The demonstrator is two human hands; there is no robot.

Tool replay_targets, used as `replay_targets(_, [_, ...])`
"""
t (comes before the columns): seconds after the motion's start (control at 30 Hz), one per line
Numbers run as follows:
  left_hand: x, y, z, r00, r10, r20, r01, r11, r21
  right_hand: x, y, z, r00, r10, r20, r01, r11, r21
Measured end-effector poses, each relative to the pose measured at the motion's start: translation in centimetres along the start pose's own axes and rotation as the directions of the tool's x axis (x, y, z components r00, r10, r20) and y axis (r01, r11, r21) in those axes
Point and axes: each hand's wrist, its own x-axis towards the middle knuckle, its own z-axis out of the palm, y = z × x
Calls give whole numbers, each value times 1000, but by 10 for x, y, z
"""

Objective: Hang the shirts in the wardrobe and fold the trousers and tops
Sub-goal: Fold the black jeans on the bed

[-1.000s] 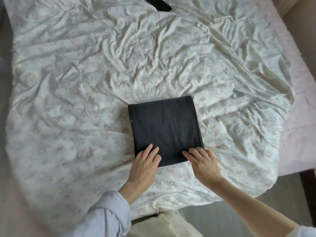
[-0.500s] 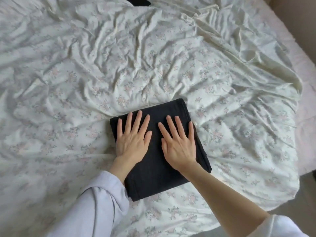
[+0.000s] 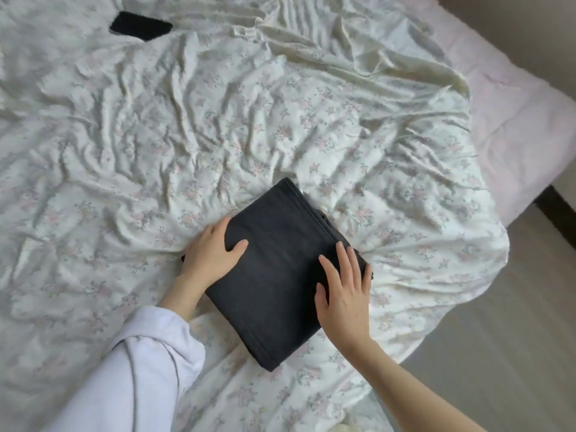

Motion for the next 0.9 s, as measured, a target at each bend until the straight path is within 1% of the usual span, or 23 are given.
replay_targets(0.03, [5, 0, -7, 999, 22, 43, -18, 997, -79, -10, -3, -2, 995, 99, -16, -97, 991, 89])
replay_targets(0.07, [9, 0, -13, 996, 47, 80, -34, 989, -146, -19, -7, -4, 973, 230, -4, -225, 953, 203])
replay_targets(0.1, [15, 2, -17, 990, 79, 118, -56, 981, -185, -27, -11, -5, 917, 396, 38, -386, 861, 332])
replay_targets(0.13, [21, 2, -20, 984, 92, 155, -57, 975, -217, -32, -16, -5, 821, 558, 119, -543, 702, 461])
replay_targets(0.17, [27, 3, -22, 976, 96, 194, -44, 966, -255, -35, -21, -5, 708, 670, 223, -657, 510, 556])
replay_targets(0.2, [33, 3, -25, 967, 98, 234, -24, 954, -298, -37, -26, -3, 620, 716, 321, -715, 347, 606])
replay_targets(0.23, [38, 4, -26, 959, 105, 263, -10, 940, -340, -38, -30, -1, 571, 719, 397, -740, 241, 628])
replay_targets(0.27, [43, 7, -26, 952, 122, 279, -12, 931, -365, -39, -35, 3, 552, 703, 449, -744, 172, 645])
replay_targets(0.3, [45, 9, -25, 950, 135, 283, -19, 926, -376, -38, -39, 7, 552, 679, 485, -737, 124, 665])
replay_targets(0.33, [45, 12, -23, 948, 153, 278, -43, 930, -365, -36, -44, 11, 556, 666, 498, -722, 89, 687])
replay_targets(0.37, [43, 14, -20, 951, 175, 255, -82, 938, -337, -35, -48, 14, 566, 661, 492, -703, 76, 707])
replay_targets(0.4, [41, 17, -17, 956, 195, 221, -124, 947, -297, -34, -51, 16, 579, 666, 470, -681, 79, 728])
replay_targets(0.47, [35, 23, -13, 963, 215, 164, -180, 962, -203, -32, -59, 17, 582, 703, 410, -642, 88, 762])
replay_targets(0.53, [26, 28, -13, 969, 205, 134, -189, 974, -126, -31, -64, 13, 576, 743, 340, -610, 114, 784])
replay_targets(0.57, [20, 30, -15, 973, 204, 111, -194, 976, -96, -31, -66, 8, 584, 755, 298, -596, 151, 789])
replay_targets(0.63, [3, 34, -18, 978, 208, 35, -205, 976, -73, -27, -64, -2, 622, 758, 197, -564, 259, 784])
replay_targets(0.67, [-9, 36, -17, 981, 194, -19, -195, 977, -89, -24, -62, -8, 652, 743, 154, -547, 320, 773])
replay_targets(0.73, [-35, 37, -12, 981, 115, -155, -139, 977, -160, -20, -54, -21, 717, 691, 87, -519, 447, 729])
replay_targets(0.8, [-59, 34, -7, 948, 6, -318, -88, 966, -244, -14, -45, -33, 797, 604, 27, -471, 593, 652])
replay_targets(0.83, [-66, 32, -2, 932, -39, -360, -73, 954, -292, -11, -40, -36, 830, 558, 16, -450, 653, 609])
replay_targets(0.9, [-72, 27, 9, 931, -93, -354, -37, 939, -343, -1, -33, -34, 882, 468, 57, -426, 740, 520])
